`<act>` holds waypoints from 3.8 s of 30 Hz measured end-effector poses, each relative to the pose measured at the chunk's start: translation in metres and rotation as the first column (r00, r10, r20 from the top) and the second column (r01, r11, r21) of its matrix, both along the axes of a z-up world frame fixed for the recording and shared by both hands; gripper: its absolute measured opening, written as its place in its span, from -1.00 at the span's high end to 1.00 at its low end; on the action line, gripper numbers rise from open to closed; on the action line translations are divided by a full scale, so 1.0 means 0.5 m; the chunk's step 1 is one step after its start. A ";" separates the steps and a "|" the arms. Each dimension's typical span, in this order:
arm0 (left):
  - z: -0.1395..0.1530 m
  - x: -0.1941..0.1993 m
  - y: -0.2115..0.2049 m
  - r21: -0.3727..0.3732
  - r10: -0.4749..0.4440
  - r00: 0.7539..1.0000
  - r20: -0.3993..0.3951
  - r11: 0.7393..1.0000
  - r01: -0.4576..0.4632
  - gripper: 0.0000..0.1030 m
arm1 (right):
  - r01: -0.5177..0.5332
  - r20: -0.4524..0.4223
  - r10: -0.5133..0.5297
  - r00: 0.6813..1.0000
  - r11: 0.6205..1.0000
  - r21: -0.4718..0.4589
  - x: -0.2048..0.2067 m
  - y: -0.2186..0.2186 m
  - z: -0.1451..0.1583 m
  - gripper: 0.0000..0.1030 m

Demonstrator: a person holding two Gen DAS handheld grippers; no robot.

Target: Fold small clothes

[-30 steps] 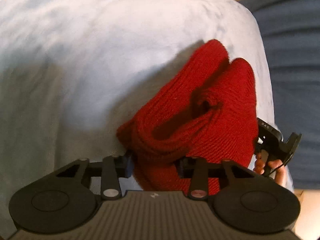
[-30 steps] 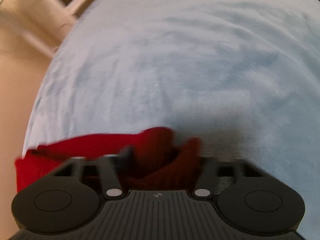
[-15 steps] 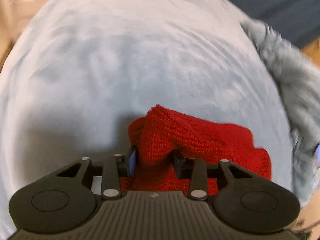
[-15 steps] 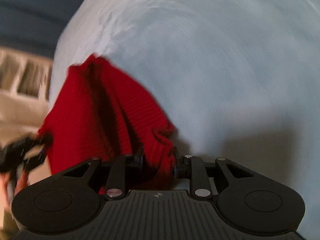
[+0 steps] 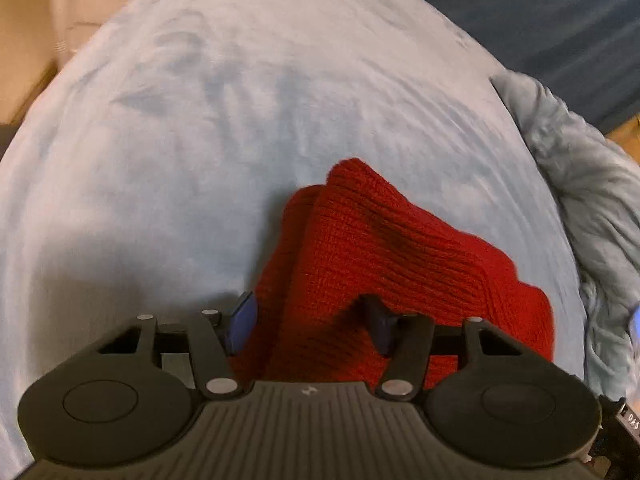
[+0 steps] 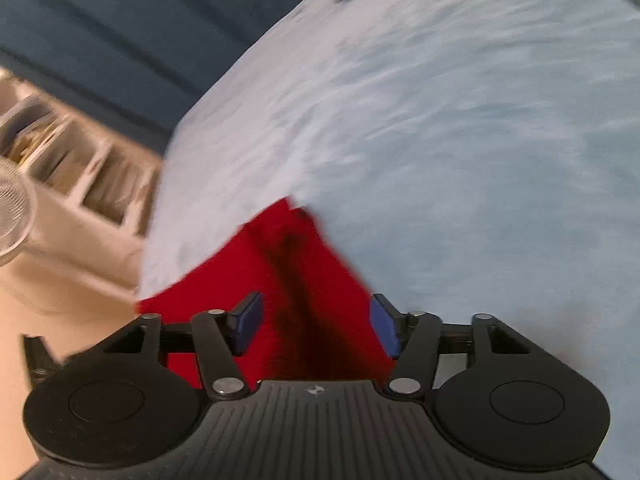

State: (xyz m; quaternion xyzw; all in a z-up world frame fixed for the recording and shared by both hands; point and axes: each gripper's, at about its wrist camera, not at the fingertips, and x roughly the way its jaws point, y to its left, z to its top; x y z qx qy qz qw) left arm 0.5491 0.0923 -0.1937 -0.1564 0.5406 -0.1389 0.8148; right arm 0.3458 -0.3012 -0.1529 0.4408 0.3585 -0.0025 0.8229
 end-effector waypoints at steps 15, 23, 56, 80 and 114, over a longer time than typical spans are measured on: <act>-0.025 -0.191 0.096 -0.127 0.062 0.998 -0.026 0.990 -0.064 -0.84 | -0.130 -0.086 0.122 0.989 0.987 -0.094 -0.011 0.035 -0.002 -0.82; -0.027 -0.237 0.099 -0.155 0.134 0.991 -0.024 0.978 -0.136 -0.60 | -0.131 -0.179 0.153 0.972 0.983 0.128 -0.142 0.050 -0.104 -0.43; 0.288 -0.691 -0.088 0.276 0.066 0.968 0.242 0.952 -0.134 -0.99 | -0.210 0.003 0.266 0.964 0.769 -0.604 -0.429 0.198 0.249 -0.82; 0.312 -0.832 -0.131 0.428 -0.017 0.954 0.301 0.896 -0.119 -0.99 | -0.198 0.036 0.294 0.955 0.725 -0.659 -0.544 0.249 0.282 -0.83; 0.313 -0.838 -0.138 0.471 -0.016 0.944 0.328 0.869 -0.149 -0.99 | -0.208 0.032 0.302 0.953 0.724 -0.658 -0.531 0.263 0.284 -0.83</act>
